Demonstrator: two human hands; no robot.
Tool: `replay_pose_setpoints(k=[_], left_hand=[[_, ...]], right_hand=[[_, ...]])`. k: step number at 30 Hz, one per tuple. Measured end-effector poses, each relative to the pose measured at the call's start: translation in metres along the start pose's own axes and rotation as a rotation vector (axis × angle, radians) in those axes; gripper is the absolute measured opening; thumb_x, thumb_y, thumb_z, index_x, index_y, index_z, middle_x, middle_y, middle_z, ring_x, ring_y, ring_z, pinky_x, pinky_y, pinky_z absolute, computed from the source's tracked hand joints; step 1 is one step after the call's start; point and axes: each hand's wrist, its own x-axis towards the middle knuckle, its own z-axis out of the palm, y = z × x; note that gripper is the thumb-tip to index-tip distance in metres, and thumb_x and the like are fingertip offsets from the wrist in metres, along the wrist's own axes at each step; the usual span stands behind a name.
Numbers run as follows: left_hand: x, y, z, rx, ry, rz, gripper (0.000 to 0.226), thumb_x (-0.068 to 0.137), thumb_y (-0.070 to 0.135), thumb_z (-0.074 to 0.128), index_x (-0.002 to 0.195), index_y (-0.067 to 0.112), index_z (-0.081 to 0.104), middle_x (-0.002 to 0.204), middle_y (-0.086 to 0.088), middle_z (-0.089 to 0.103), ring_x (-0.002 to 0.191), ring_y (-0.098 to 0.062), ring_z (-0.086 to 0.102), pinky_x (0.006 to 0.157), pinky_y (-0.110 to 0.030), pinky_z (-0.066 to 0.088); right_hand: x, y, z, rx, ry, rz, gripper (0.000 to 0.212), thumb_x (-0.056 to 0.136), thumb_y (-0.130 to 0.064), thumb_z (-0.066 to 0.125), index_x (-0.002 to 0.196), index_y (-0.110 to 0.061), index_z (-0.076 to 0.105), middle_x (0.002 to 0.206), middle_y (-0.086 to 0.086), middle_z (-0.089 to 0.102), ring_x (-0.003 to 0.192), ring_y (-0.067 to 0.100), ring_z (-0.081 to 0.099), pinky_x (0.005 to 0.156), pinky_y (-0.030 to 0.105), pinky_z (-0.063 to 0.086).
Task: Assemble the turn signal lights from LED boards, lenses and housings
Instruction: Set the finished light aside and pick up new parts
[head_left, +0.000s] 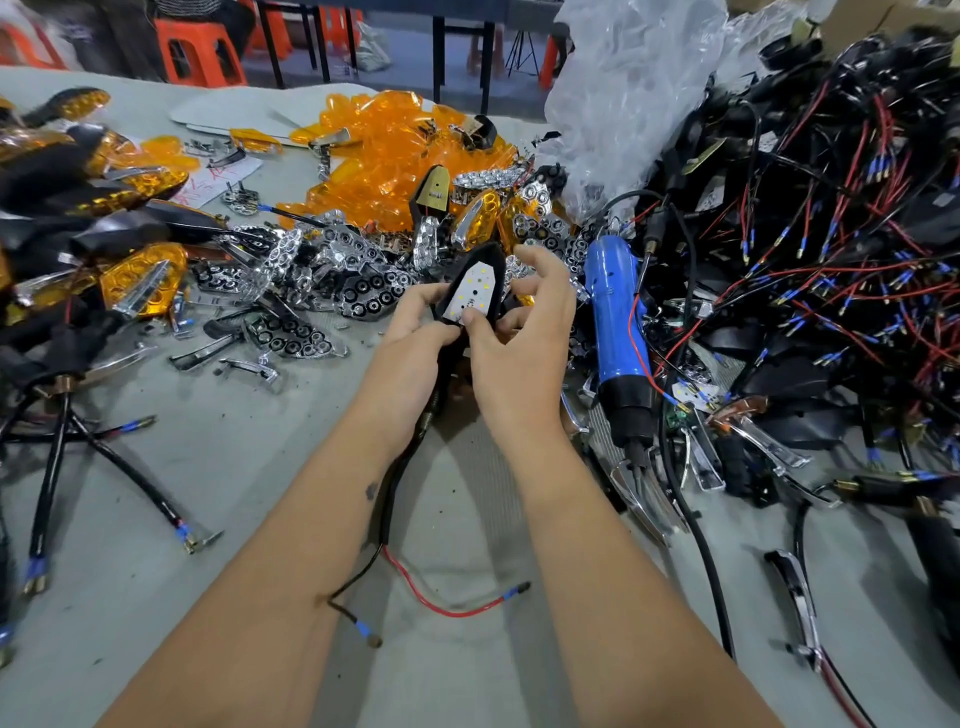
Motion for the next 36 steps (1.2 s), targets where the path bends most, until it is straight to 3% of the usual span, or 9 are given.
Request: replay_pose_setpoints(k=[2, 6, 9, 13, 16, 19, 22, 29, 36], left_hand=[[-0.001, 0.001, 0.001, 0.000, -0.009, -0.007, 0.030, 0.075, 0.018, 0.050, 0.090, 0.039, 0.065, 0.075, 0.000, 0.069, 0.054, -0.014, 0.059, 0.044, -0.025, 0.044], [-0.001, 0.001, 0.000, -0.035, 0.002, 0.021, 0.018, 0.087, 0.015, 0.053, 0.095, 0.028, 0.063, 0.064, 0.002, 0.057, 0.044, -0.010, 0.045, 0.039, -0.019, 0.033], [-0.001, 0.001, -0.002, -0.094, 0.034, 0.041, 0.010, 0.095, 0.022, 0.059, 0.086, 0.023, 0.062, 0.060, 0.005, 0.053, 0.045, -0.009, 0.039, 0.039, -0.019, 0.030], [0.002, 0.005, -0.009, -0.203, 0.124, 0.034, 0.016, 0.099, 0.024, 0.059, 0.088, 0.014, 0.053, 0.056, 0.005, 0.051, 0.042, -0.008, 0.038, 0.037, -0.018, 0.031], [0.004, 0.010, -0.018, -0.287, 0.183, 0.049, 0.014, 0.099, 0.024, 0.060, 0.091, 0.014, 0.054, 0.057, 0.002, 0.056, 0.044, -0.009, 0.045, 0.040, -0.019, 0.038], [0.005, 0.012, -0.023, -0.322, 0.255, 0.060, 0.014, 0.098, 0.022, 0.061, 0.092, 0.011, 0.056, 0.061, -0.001, 0.062, 0.048, -0.010, 0.052, 0.044, -0.019, 0.044], [0.008, 0.013, -0.026, -0.363, 0.298, 0.055, 0.014, 0.099, 0.019, 0.058, 0.090, 0.010, 0.054, 0.065, -0.004, 0.065, 0.048, -0.009, 0.051, 0.044, -0.019, 0.043], [0.015, 0.014, -0.038, -0.459, 0.311, 0.017, 0.015, 0.101, 0.020, 0.052, 0.090, 0.013, 0.046, 0.060, -0.001, 0.058, 0.042, -0.007, 0.039, 0.039, -0.016, 0.032], [0.024, 0.006, -0.031, -0.218, 0.358, 0.141, 0.011, 0.100, 0.030, 0.057, 0.102, 0.019, 0.056, 0.064, 0.001, 0.062, 0.044, -0.005, 0.048, 0.040, -0.017, 0.037]], right_hand=[[0.000, 0.000, -0.001, -0.049, -0.016, -0.031, 0.058, 0.083, -0.002, 0.068, 0.118, -0.044, 0.050, 0.107, -0.016, 0.041, 0.071, 0.004, 0.048, 0.072, 0.010, 0.041], [-0.001, 0.002, -0.002, -0.101, -0.076, -0.080, 0.021, 0.092, -0.013, 0.064, 0.109, -0.024, 0.067, 0.107, -0.009, 0.045, 0.086, -0.001, 0.051, 0.074, 0.007, 0.039], [-0.004, 0.001, -0.003, -0.059, -0.086, -0.140, 0.023, 0.099, -0.021, 0.052, 0.119, -0.022, 0.066, 0.109, -0.008, 0.049, 0.095, -0.005, 0.051, 0.080, 0.006, 0.039], [-0.001, -0.001, -0.006, 0.009, 0.176, -0.147, 0.027, 0.101, -0.021, 0.044, 0.123, -0.014, 0.057, 0.103, -0.009, 0.050, 0.088, -0.002, 0.050, 0.079, 0.011, 0.039], [0.010, 0.000, -0.017, 0.169, 0.418, -0.003, 0.027, 0.099, -0.019, 0.040, 0.119, -0.008, 0.055, 0.105, 0.002, 0.054, 0.087, 0.005, 0.050, 0.081, 0.019, 0.042], [0.015, -0.001, -0.024, 0.232, 0.492, 0.059, 0.026, 0.098, -0.019, 0.039, 0.117, -0.007, 0.052, 0.112, 0.013, 0.054, 0.092, 0.012, 0.052, 0.085, 0.028, 0.045], [0.013, -0.001, -0.023, 0.122, 0.422, 0.029, 0.017, 0.098, -0.012, 0.044, 0.113, -0.013, 0.052, 0.107, 0.005, 0.051, 0.083, -0.002, 0.048, 0.080, 0.018, 0.041], [0.009, 0.000, -0.018, -0.222, 0.191, -0.076, 0.024, 0.089, -0.008, 0.057, 0.113, -0.009, 0.059, 0.111, -0.003, 0.047, 0.103, 0.024, 0.054, 0.091, 0.043, 0.046], [0.004, -0.002, 0.001, -0.405, -0.057, -0.204, 0.019, 0.087, -0.005, 0.059, 0.104, -0.009, 0.067, 0.108, 0.005, 0.055, 0.102, 0.022, 0.052, 0.090, 0.042, 0.045]])
